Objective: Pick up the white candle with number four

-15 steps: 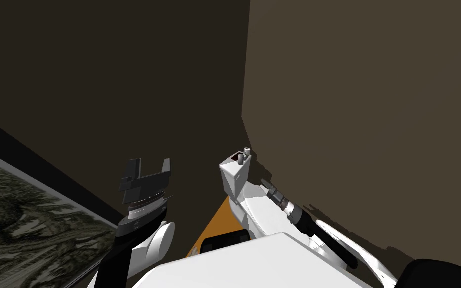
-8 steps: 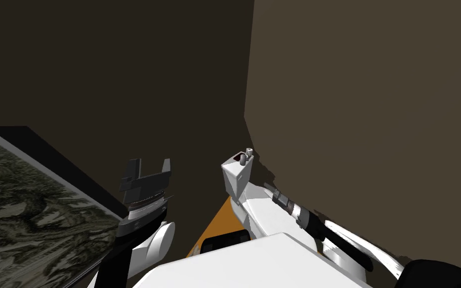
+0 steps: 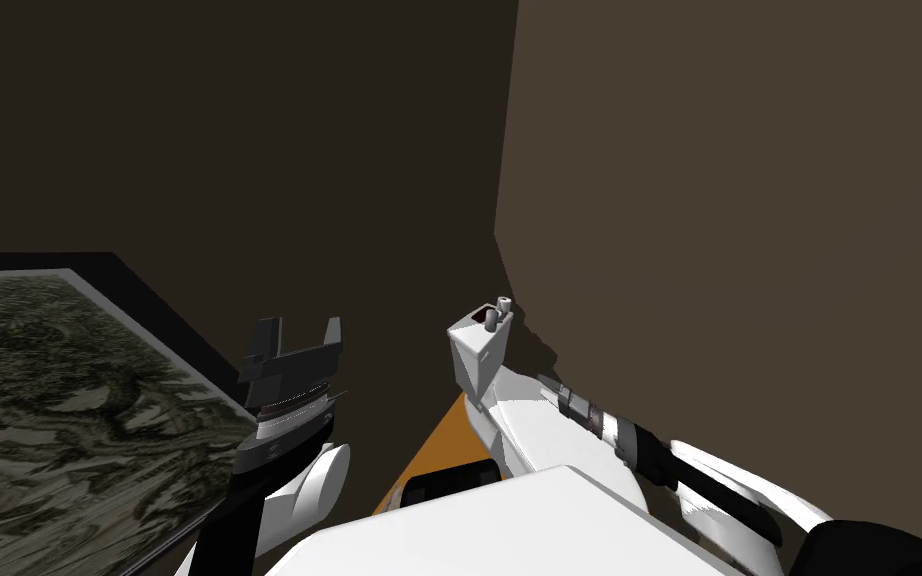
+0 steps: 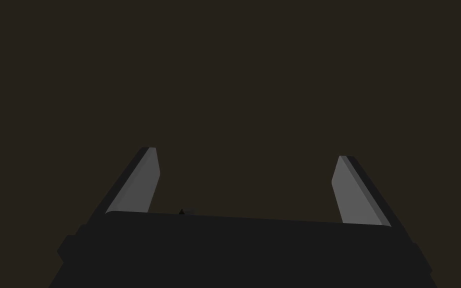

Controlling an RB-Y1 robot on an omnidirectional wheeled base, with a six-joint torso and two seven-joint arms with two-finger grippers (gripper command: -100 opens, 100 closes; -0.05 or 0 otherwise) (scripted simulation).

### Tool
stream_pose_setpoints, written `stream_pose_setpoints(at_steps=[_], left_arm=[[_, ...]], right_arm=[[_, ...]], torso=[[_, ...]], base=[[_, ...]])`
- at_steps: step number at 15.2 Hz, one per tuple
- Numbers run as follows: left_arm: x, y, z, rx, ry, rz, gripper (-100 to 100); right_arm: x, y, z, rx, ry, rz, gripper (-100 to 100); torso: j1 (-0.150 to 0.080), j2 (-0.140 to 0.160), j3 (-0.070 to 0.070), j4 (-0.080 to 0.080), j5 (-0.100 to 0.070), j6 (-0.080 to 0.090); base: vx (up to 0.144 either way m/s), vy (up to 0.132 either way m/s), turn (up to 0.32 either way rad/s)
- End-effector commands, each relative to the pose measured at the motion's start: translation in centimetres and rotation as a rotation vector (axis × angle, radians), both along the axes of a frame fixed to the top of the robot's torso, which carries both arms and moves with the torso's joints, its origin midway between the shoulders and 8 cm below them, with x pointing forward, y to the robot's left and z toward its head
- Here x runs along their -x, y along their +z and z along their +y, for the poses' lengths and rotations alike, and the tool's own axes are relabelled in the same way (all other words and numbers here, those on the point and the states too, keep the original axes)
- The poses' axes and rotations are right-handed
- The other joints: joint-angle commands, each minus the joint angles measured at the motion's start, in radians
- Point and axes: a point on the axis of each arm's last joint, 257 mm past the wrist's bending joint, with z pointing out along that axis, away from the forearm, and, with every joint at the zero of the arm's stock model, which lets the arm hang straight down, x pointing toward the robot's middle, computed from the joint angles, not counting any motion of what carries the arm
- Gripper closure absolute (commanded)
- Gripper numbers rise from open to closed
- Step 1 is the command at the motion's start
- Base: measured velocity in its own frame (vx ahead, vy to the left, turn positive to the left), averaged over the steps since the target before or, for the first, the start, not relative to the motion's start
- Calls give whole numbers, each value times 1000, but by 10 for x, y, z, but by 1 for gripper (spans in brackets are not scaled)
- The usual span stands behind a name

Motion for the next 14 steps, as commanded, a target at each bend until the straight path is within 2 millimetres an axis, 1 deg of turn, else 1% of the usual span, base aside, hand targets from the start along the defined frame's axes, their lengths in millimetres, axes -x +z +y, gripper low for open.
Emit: stream_pose_setpoints(at_steps=[1,2,3,5,7,8,9,11,12,14], left_arm=[[0,0,0,0,0,0,0],[0,0,0,0,0,0,0],[0,0,0,0,0,0,0],[0,0,0,0,0,0,0],[0,0,0,0,0,0,0],[0,0,0,0,0,0,0],[0,0,0,0,0,0,0],[0,0,0,0,0,0,0],[0,0,0,0,0,0,0],[0,0,0,0,0,0,0]], right_arm=[[1,0,-5,33,24,18,-100],[1,1,-5,39,29,19,-100],[12,-11,-21,39,12,73,-100],[11,-9,-25,72,38,82,-100],[11,-7,-26,90,52,88,-100],[21,-17,-43,95,36,141,-100],[20,-15,-45,111,48,145,-100],[19,-13,-48,144,74,154,-100],[30,-21,-65,140,48,203,-100],[28,-17,-68,178,77,213,-100]], torso=[[0,0,0,0,0,0],[0,0,0,0,0,0],[-1,0,0,0,0,0],[0,0,0,0,0,0],[0,0,0,0,0,0],[0,0,0,0,0,0],[0,0,0,0,0,0],[0,0,0,0,0,0],[0,0,0,0,0,0],[0,0,0,0,0,0]], base=[[3,7,2],[3,3,-14],[5,13,131],[7,15,90],[2,6,-10],[4,17,130],[5,20,156],[4,9,18],[5,17,106],[7,18,88]])
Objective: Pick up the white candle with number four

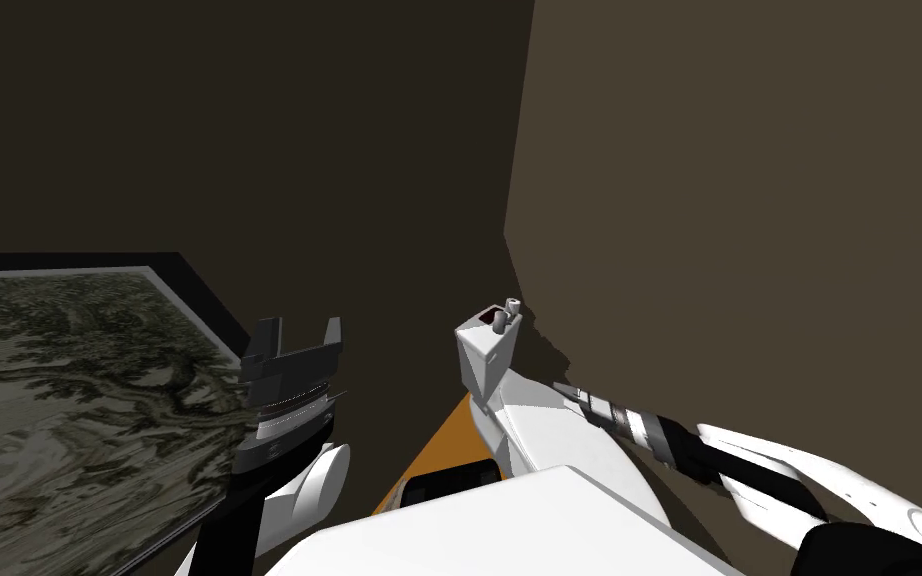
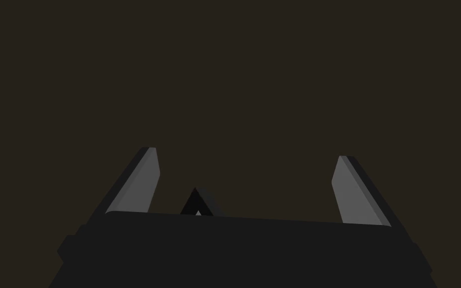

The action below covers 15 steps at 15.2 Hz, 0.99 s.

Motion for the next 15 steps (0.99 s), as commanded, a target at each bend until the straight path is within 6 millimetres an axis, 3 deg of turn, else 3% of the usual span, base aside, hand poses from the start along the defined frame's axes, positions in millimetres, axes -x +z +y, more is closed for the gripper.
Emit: stream_pose_setpoints(at_steps=[1,2,3,7,8,11,12,15], left_arm=[[0,0,0,0,0,0,0],[0,0,0,0,0,0,0],[0,0,0,0,0,0,0],[0,0,0,0,0,0,0],[0,0,0,0,0,0,0],[0,0,0,0,0,0,0],[0,0,0,0,0,0,0],[0,0,0,0,0,0,0]], right_arm=[[0,2,-7,33,26,18,-100],[-1,3,-7,38,31,19,-100],[9,-3,-25,47,6,66,-100],[5,3,-30,96,51,81,-100],[13,0,-47,108,28,126,-100],[8,6,-51,155,70,140,-100],[16,4,-68,162,42,180,-100],[10,11,-72,212,87,194,-100]], torso=[[0,0,0,0,0,0],[0,0,0,0,0,0],[-1,0,0,0,0,0],[0,0,0,0,0,0],[0,0,0,0,0,0],[0,0,0,0,0,0],[0,0,0,0,0,0],[0,0,0,0,0,0]], base=[[5,8,5],[2,3,-11],[5,15,128],[4,10,43],[5,17,89],[7,14,76],[5,15,94],[6,13,64]])
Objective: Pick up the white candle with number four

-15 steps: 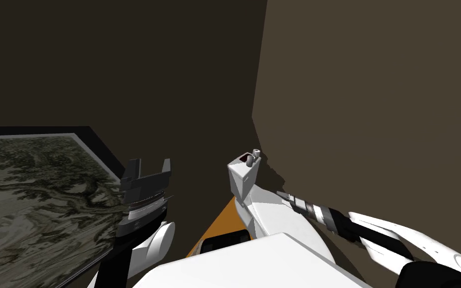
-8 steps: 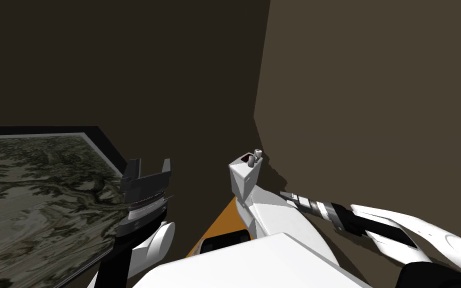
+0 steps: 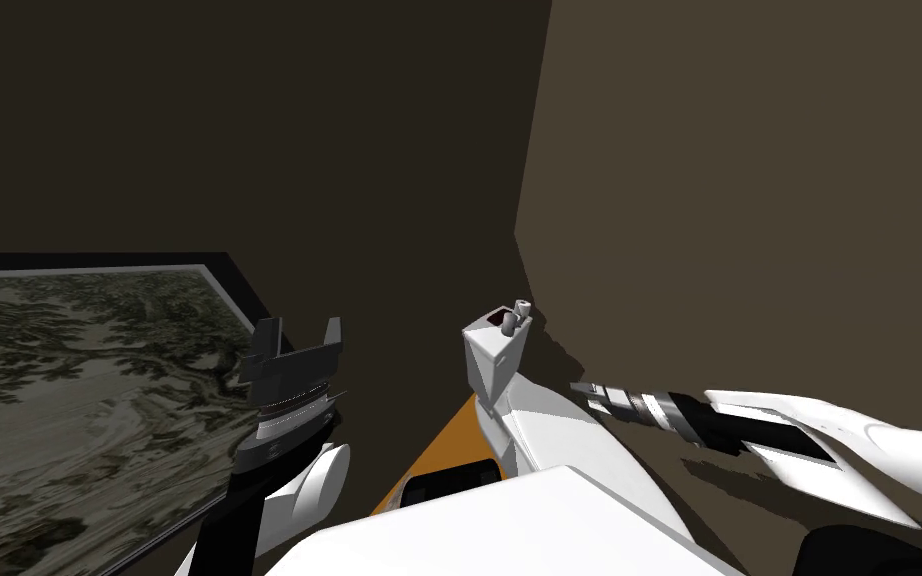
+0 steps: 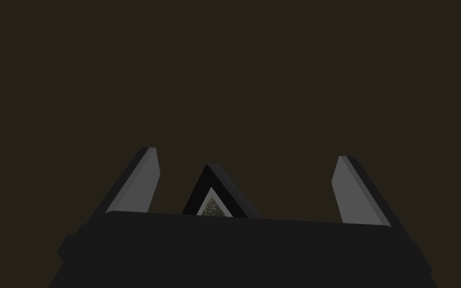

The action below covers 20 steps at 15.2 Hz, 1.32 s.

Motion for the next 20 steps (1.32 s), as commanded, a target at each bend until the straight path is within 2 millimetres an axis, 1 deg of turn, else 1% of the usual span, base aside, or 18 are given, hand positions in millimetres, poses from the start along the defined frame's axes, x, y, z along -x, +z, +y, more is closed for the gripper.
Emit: stream_pose_setpoints(at_steps=[1,2,6,7,9,11,12,15,16,19,20], left_arm=[[0,0,0,0,0,0,0],[0,0,0,0,0,0,0],[0,0,0,0,0,0,0],[0,0,0,0,0,0,0],[0,0,0,0,0,0,0],[0,0,0,0,0,0,0],[0,0,0,0,0,0,0],[0,0,0,0,0,0,0],[0,0,0,0,0,0,0],[0,0,0,0,0,0,0],[0,0,0,0,0,0,0]], right_arm=[[-3,3,-2,21,19,10,-100],[3,4,-19,40,-4,46,-100],[-4,11,-21,82,40,61,-100],[1,12,-37,96,13,92,-100],[-6,19,-38,135,53,105,-100],[-8,20,-38,142,61,108,-100],[-5,23,-53,163,41,138,-100],[-14,30,-53,202,83,151,-100],[-12,33,-66,218,60,176,-100],[-22,41,-65,260,106,189,-100],[-21,44,-77,277,87,212,-100]], torso=[[0,0,0,0,0,0],[0,0,0,0,0,0],[0,0,0,0,0,0],[0,0,0,0,0,0],[0,0,0,0,0,-1],[0,0,0,0,0,0],[0,0,0,0,0,0],[0,0,0,0,0,0],[0,0,0,0,0,0],[1,-1,0,0,0,0],[0,0,0,0,0,0]], base=[[3,3,-13],[5,13,119],[6,10,41],[7,15,116],[7,14,98],[4,5,-11],[4,16,101],[7,11,66],[12,15,81],[9,13,58],[9,13,89]])
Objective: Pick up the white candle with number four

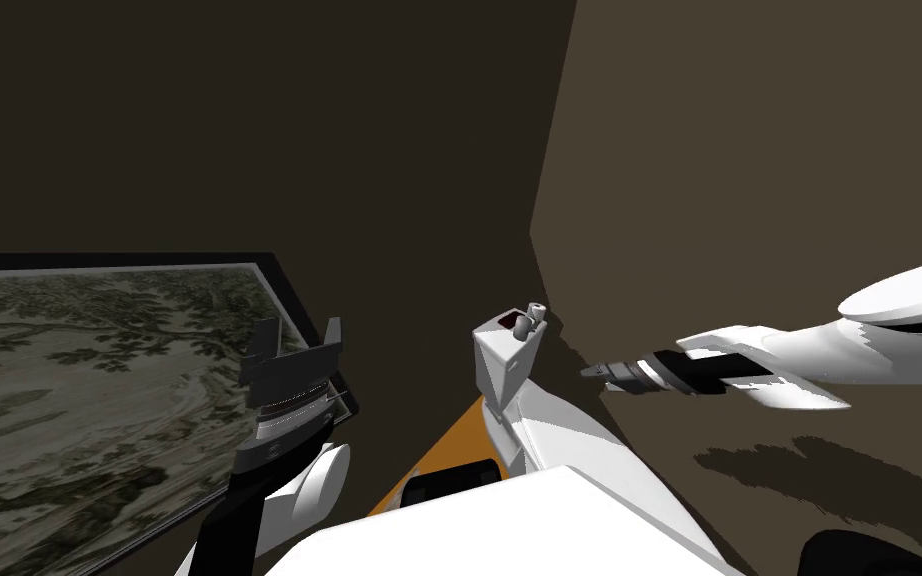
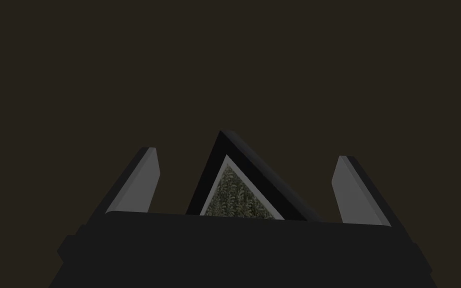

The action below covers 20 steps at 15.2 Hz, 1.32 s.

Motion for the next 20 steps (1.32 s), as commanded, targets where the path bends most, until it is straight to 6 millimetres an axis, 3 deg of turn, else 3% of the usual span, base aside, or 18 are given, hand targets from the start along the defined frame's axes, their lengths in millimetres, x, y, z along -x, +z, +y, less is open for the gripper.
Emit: stream_pose_setpoints(at_steps=[1,12,20], left_arm=[[0,0,0,0,0,0,0],[0,0,0,0,0,0,0],[0,0,0,0,0,0,0]], right_arm=[[-5,7,-7,30,8,21,-100],[-40,37,-23,178,84,104,-100],[-73,55,-17,280,164,152,-100]], torso=[[0,0,0,0,0,0],[0,0,0,0,0,0],[0,0,0,0,0,0]], base=[[12,16,118],[8,10,58],[10,9,67]])
